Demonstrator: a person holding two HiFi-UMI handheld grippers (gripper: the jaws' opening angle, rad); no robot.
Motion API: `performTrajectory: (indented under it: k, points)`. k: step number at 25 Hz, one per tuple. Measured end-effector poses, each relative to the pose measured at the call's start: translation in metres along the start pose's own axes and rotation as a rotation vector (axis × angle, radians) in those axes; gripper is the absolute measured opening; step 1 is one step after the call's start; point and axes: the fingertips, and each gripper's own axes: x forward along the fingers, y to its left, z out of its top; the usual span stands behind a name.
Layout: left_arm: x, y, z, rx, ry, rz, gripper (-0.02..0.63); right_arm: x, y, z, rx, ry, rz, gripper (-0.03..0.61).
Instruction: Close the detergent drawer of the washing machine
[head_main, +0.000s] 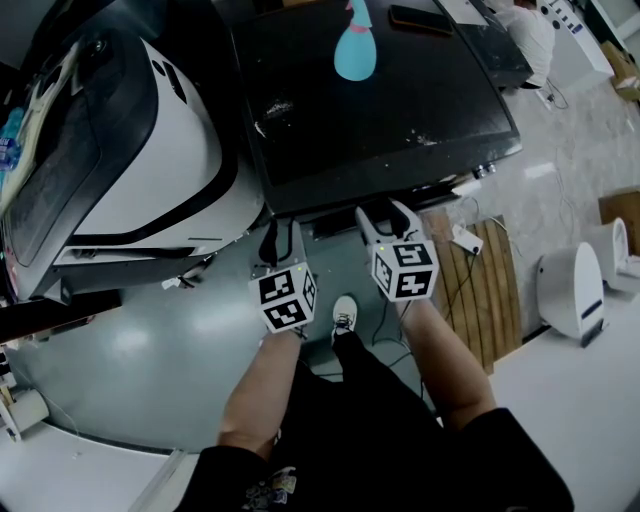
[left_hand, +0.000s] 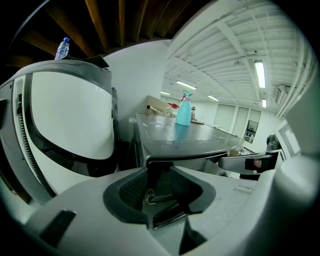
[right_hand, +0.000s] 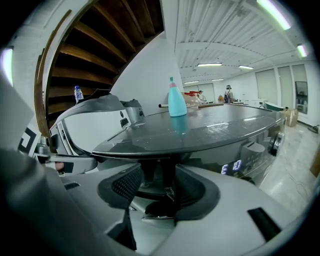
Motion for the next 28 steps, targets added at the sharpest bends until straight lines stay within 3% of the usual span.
performTrajectory:
  k: [11, 15, 17, 22, 28]
  points:
    - [-0.025, 0.005, 0.010, 0.025, -0.022, -0.044, 0.130, -0.014, 0.004, 0.012, 0.000, -0.042, -0.018, 0.165]
    - [-0.052, 0.006, 0.030, 0.080, -0.064, -0.078, 0.053, -0.034, 0.010, 0.029, -0.007, -0.098, -0.038, 0.020]
    - [-0.067, 0.010, 0.040, 0.102, -0.086, -0.099, 0.015, -0.046, 0.017, 0.039, -0.016, -0.131, -0.055, 0.000]
    - [-0.113, 0.021, 0.061, 0.144, -0.133, -0.188, 0.005, -0.089, 0.054, 0.063, -0.016, -0.235, -0.070, -0.002]
    - [-0.195, 0.055, 0.078, 0.206, -0.204, -0.300, 0.003, -0.153, 0.140, 0.074, -0.021, -0.328, -0.066, -0.002]
